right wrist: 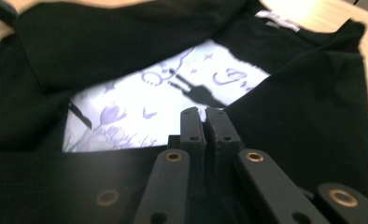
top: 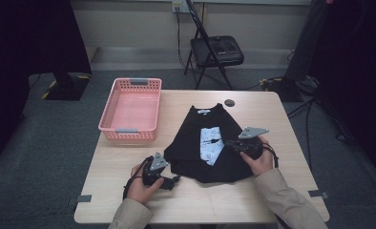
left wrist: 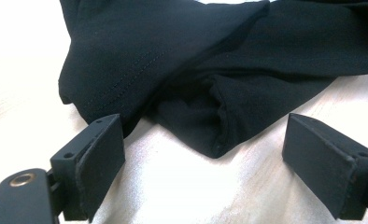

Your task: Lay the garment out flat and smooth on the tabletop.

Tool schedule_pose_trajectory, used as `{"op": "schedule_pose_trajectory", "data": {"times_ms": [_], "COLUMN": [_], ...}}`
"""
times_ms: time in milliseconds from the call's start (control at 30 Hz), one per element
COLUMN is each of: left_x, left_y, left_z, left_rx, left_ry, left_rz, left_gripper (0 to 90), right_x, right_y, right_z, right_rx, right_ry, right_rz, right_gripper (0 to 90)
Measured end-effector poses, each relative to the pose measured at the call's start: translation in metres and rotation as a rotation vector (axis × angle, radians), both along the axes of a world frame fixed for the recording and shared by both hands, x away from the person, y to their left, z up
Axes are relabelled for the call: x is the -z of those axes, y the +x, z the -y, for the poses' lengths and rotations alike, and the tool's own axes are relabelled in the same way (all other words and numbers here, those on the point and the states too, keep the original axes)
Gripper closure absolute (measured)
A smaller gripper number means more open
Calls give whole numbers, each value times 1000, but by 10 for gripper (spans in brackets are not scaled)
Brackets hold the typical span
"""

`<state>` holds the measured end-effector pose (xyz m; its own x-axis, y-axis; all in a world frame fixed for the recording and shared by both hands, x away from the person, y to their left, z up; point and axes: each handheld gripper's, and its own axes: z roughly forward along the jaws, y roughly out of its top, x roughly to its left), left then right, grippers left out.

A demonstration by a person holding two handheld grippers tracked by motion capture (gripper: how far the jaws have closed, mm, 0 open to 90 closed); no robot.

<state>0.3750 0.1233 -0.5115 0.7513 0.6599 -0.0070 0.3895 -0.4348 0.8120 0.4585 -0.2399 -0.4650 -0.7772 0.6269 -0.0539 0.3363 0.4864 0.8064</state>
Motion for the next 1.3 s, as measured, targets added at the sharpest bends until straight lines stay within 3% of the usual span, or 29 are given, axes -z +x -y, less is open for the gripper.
{"op": "schedule_pose_trajectory", "data": {"times_ms": [67,300,433,633,700,800,900,1067,1300], "left_x": [0,0,0,0,0,0,0,0,0], "left_y": [0,0,0,0,0,0,0,0,0], "left_z": [0,0,0,0,0,0,0,0,0], "left_rx": [0,0,0,0,0,0,0,0,0], "left_ry": [0,1,1,1,1,1,1,1,1], "left_rz": [0,-1,-1,-1,-1,-1,0,-1,-1], "left_gripper": [126,126,125,126,125,126,125,125,126], "right_x": [-4,-15,-21,-25,-20,-5,1,14,22], "right_y": [2,9,13,19,18,14,10,3,2], "right_z": [6,26,41,58,55,37,26,1,-5], "right_rx": [8,44,82,89,74,-2,-42,-102,-126], "right_ry": [22,11,34,74,70,87,91,5,-44], "right_rz": [-3,4,5,0,-2,-30,-43,-42,-47], "right_gripper": [861,859,866,879,817,751,728,707,699]}}
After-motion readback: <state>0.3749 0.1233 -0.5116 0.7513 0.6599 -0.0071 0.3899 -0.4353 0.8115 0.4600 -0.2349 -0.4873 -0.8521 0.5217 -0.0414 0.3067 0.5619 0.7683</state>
